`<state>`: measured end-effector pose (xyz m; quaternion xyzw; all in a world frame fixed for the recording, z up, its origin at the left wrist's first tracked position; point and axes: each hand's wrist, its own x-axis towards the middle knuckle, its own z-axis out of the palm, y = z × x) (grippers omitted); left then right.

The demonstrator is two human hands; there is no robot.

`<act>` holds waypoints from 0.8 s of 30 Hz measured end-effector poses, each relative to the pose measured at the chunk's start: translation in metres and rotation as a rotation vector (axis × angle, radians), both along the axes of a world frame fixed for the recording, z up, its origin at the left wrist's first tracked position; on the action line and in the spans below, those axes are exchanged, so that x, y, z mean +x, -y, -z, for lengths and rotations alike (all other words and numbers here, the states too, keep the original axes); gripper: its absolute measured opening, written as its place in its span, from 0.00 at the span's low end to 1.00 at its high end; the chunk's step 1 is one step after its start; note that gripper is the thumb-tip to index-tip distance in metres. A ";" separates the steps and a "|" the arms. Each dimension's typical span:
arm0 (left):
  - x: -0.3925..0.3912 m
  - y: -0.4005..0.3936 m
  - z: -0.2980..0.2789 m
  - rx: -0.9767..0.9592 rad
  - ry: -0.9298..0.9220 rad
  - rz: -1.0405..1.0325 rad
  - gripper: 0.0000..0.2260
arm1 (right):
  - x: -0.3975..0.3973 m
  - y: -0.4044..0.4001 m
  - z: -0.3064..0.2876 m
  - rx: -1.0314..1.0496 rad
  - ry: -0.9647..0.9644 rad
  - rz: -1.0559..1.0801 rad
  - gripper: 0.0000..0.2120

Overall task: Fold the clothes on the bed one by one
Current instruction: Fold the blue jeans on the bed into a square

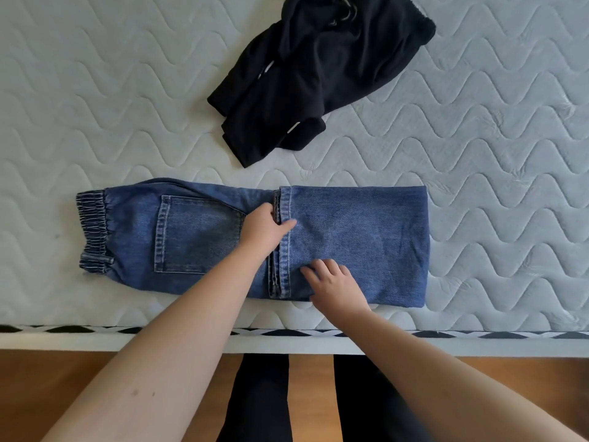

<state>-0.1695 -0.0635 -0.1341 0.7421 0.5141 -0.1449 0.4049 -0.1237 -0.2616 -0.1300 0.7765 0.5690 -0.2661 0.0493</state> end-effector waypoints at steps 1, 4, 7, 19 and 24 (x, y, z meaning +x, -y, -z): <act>-0.002 0.001 0.000 -0.008 -0.020 0.034 0.14 | -0.001 -0.001 0.000 0.010 -0.005 0.009 0.23; -0.006 0.003 -0.002 -0.051 0.021 0.022 0.11 | -0.002 -0.001 -0.003 0.120 -0.060 0.073 0.23; -0.011 -0.001 -0.004 -0.108 0.066 -0.024 0.08 | 0.005 0.002 -0.004 0.251 -0.069 0.174 0.23; -0.028 0.000 -0.016 0.279 0.143 -0.091 0.16 | 0.056 -0.013 0.008 0.141 -0.038 0.362 0.28; -0.003 0.026 0.001 0.628 0.190 0.509 0.21 | 0.055 -0.019 0.027 0.027 -0.176 0.324 0.27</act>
